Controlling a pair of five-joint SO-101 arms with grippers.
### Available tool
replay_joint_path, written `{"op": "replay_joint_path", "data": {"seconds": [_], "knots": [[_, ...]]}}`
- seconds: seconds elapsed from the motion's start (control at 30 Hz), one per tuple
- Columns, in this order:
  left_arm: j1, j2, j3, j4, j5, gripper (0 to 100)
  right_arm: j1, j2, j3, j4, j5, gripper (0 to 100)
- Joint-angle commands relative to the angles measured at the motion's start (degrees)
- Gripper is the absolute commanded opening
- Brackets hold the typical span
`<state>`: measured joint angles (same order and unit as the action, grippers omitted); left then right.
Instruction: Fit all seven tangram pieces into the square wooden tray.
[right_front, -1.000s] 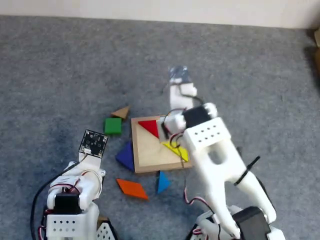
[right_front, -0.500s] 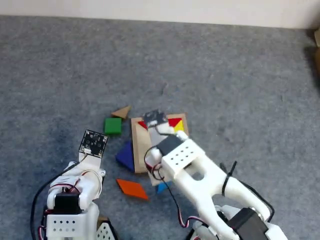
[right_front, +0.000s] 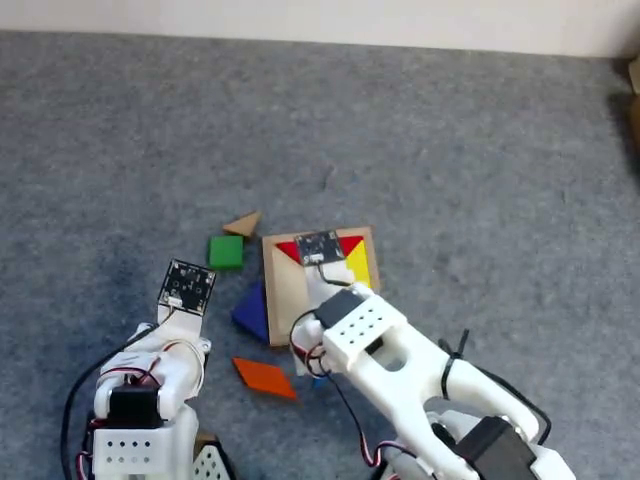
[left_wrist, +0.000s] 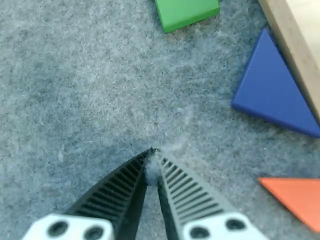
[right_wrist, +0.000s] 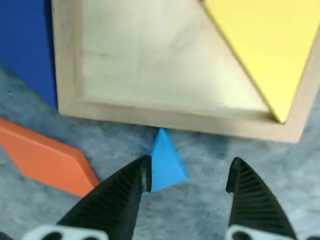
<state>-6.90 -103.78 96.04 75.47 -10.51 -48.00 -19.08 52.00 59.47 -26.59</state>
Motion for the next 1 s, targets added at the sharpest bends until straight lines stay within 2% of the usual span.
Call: {"op": "replay_joint_path", "data": {"seconds": [0.0,0.17,0.3,0.5,0.7,0.9,0.97], "knots": [[-0.92,-0.66,1.1,0.26,0.62,0,-3.03,-2.59,-0.13,-0.75,-5.36,24.2],[-0.92,-0.66,1.1,0.26,0.62,0,-4.7,-2.51,-0.04,-0.92,-8.62,24.2],[-0.92,-0.66,1.1,0.26,0.62,0,-4.62,-2.42,1.89,-1.1,-8.62,24.1],[-0.92,-0.66,1.1,0.26,0.62,0,-4.62,-2.42,6.99,-7.87,-8.35,24.1],[-0.92,-0.66,1.1,0.35,0.62,0,-4.62,-2.42,7.69,-8.48,-8.26,23.8],[-1.01,-0.66,1.1,0.35,0.62,0,-4.62,-2.42,7.52,-8.57,-5.1,13.3],[-1.01,-0.66,1.1,0.35,0.62,0,-4.62,-2.42,7.52,-8.57,-4.13,12.7]]}}
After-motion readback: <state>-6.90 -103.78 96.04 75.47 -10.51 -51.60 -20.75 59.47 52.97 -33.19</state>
